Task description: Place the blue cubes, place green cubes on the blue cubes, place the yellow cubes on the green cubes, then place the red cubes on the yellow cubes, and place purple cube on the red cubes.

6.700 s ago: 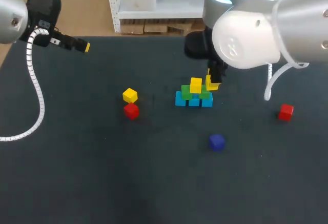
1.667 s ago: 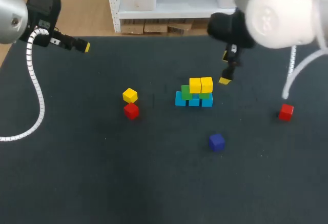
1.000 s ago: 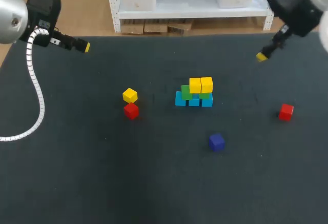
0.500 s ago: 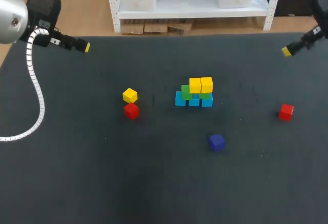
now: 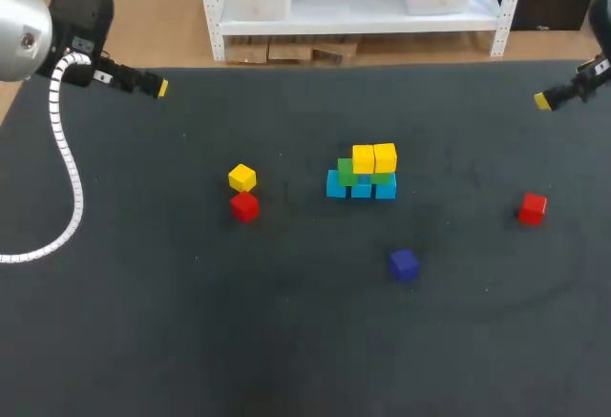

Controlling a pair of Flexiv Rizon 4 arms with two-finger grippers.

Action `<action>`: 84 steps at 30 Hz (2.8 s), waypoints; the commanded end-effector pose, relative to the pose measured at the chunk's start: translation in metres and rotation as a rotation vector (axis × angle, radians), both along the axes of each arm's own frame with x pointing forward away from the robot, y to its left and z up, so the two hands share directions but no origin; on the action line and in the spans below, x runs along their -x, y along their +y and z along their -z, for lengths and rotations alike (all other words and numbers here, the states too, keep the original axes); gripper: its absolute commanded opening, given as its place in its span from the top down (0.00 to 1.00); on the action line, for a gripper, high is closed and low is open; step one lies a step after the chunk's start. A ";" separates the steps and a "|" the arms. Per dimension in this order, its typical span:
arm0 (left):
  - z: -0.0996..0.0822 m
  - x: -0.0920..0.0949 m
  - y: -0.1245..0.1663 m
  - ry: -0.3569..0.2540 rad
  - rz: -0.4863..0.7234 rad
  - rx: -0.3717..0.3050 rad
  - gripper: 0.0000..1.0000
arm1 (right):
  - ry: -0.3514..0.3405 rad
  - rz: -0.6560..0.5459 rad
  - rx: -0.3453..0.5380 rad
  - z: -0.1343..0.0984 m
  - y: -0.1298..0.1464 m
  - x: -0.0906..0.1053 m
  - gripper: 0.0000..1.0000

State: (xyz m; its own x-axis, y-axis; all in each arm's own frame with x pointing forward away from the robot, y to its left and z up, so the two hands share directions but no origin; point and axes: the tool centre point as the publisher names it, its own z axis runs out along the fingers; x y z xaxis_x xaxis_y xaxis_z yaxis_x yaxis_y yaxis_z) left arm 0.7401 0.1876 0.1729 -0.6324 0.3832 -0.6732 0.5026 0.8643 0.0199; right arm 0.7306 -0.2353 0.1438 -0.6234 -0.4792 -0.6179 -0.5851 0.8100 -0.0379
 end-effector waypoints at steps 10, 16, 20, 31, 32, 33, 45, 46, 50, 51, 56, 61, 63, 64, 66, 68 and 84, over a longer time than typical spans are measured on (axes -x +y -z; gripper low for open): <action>0.000 0.000 0.002 -0.001 0.007 0.005 0.00 | 0.004 -0.003 -0.002 -0.002 -0.001 0.000 0.00; 0.000 0.000 0.002 -0.001 0.007 0.005 0.00 | 0.004 -0.003 -0.002 -0.002 -0.001 0.000 0.00; -0.003 0.001 -0.002 -0.002 0.026 -0.011 0.00 | 0.004 -0.003 -0.002 -0.002 -0.001 0.000 0.00; -0.001 0.012 -0.051 0.042 0.196 -0.138 0.00 | 0.004 -0.003 -0.002 -0.002 -0.001 0.000 0.00; 0.001 0.014 -0.055 0.047 0.211 -0.163 0.00 | 0.004 -0.003 -0.002 -0.002 -0.001 0.000 0.00; 0.004 0.015 -0.059 0.051 0.233 -0.188 0.00 | 0.004 -0.003 -0.002 -0.002 -0.001 0.000 0.00; 0.056 0.017 -0.110 0.140 0.338 -0.360 0.00 | 0.004 -0.003 -0.002 -0.002 -0.001 0.000 0.00; 0.059 0.017 -0.115 0.160 0.339 -0.358 0.00 | 0.004 -0.003 -0.002 -0.002 -0.001 0.000 0.00; 0.068 0.014 -0.135 0.229 0.352 -0.394 0.00 | 0.004 -0.003 -0.002 -0.002 -0.001 0.000 0.00; 0.070 0.012 -0.140 0.238 0.353 -0.396 0.00 | 0.004 -0.003 -0.002 -0.002 -0.001 0.000 0.00; 0.075 0.006 -0.157 0.285 0.350 -0.428 0.00 | 0.004 -0.003 -0.002 -0.002 -0.001 0.000 0.00; 0.087 0.007 -0.162 0.343 0.360 -0.460 0.00 | 0.004 -0.003 -0.002 -0.002 -0.001 0.000 0.00; 0.090 0.007 -0.159 0.357 0.360 -0.469 0.00 | 0.004 -0.003 -0.002 -0.002 -0.001 0.000 0.00; 0.091 0.007 -0.157 0.362 0.361 -0.473 0.00 | 0.004 -0.003 -0.002 -0.002 -0.001 0.000 0.00; 0.091 0.007 -0.151 0.373 0.355 -0.484 0.00 | 0.004 -0.003 -0.002 -0.002 -0.001 0.000 0.00; 0.092 0.009 -0.143 0.384 0.337 -0.480 0.00 | 0.004 -0.003 -0.002 -0.002 -0.001 0.000 0.00; 0.139 0.021 -0.129 0.423 0.307 -0.372 0.00 | 0.004 -0.003 -0.002 -0.002 -0.001 0.000 0.00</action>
State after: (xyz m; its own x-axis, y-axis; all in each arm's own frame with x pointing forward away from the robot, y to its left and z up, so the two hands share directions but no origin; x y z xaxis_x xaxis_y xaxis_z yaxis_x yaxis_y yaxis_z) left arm 0.7200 0.0576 0.0395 -0.6411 0.7504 -0.1610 0.7558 0.6538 0.0378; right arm 0.7309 -0.2361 0.1448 -0.6237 -0.4797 -0.6172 -0.5879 0.8082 -0.0341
